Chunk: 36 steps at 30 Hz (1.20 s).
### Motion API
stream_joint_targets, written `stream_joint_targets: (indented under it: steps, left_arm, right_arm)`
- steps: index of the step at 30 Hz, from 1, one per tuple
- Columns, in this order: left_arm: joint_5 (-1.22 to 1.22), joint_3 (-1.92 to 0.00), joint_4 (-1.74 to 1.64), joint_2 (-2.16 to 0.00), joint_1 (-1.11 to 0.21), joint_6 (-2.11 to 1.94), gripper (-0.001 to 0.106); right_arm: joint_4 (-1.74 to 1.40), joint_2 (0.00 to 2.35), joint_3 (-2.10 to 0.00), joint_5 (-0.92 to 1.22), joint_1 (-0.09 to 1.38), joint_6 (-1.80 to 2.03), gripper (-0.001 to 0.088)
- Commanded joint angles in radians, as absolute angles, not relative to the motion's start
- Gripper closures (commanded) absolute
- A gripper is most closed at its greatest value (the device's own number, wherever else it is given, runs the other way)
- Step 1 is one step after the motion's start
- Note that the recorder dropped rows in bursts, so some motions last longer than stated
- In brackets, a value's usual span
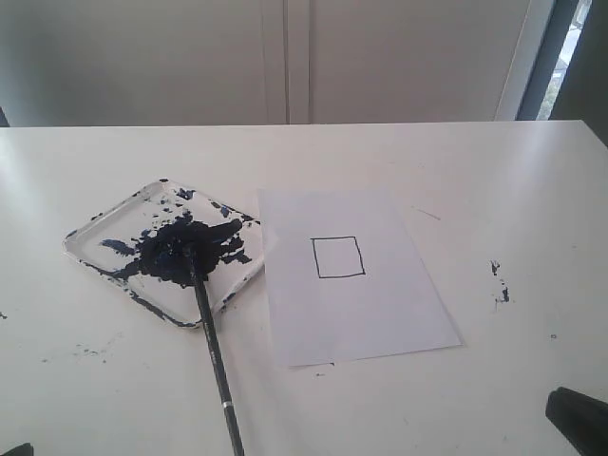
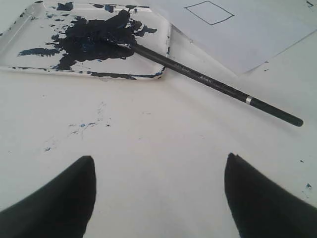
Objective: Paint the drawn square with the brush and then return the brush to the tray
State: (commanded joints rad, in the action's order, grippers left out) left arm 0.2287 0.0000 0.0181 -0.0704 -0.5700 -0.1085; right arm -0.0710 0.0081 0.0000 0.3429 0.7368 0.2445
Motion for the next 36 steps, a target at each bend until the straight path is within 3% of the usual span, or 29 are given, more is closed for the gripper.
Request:
stream_joint_targets:
  steps: [13,25,31,36]
  left_arm:
    - [0.229,0.000,0.018,-0.070,-0.570,-0.108,0.030]
    - [0.229,0.000,0.018,-0.070,-0.570,-0.108,0.030]
    - [0.229,0.000,0.018,-0.070,-0.570,-0.108,0.030]
    - [0.229,0.000,0.018,-0.070,-0.570,-0.108,0.030]
  right_arm:
    - [-0.071,0.008,0.000,0.273,0.737,0.235,0.0868]
    - [-0.071,0.034,0.000,-0.264,0.737,0.240,0.0868]
    - [-0.071,0.192,-0.087,-0.300,0.737,0.240,0.0868]
    - [-0.071,0.478,-0.198,-0.300,0.737,0.320,0.0868]
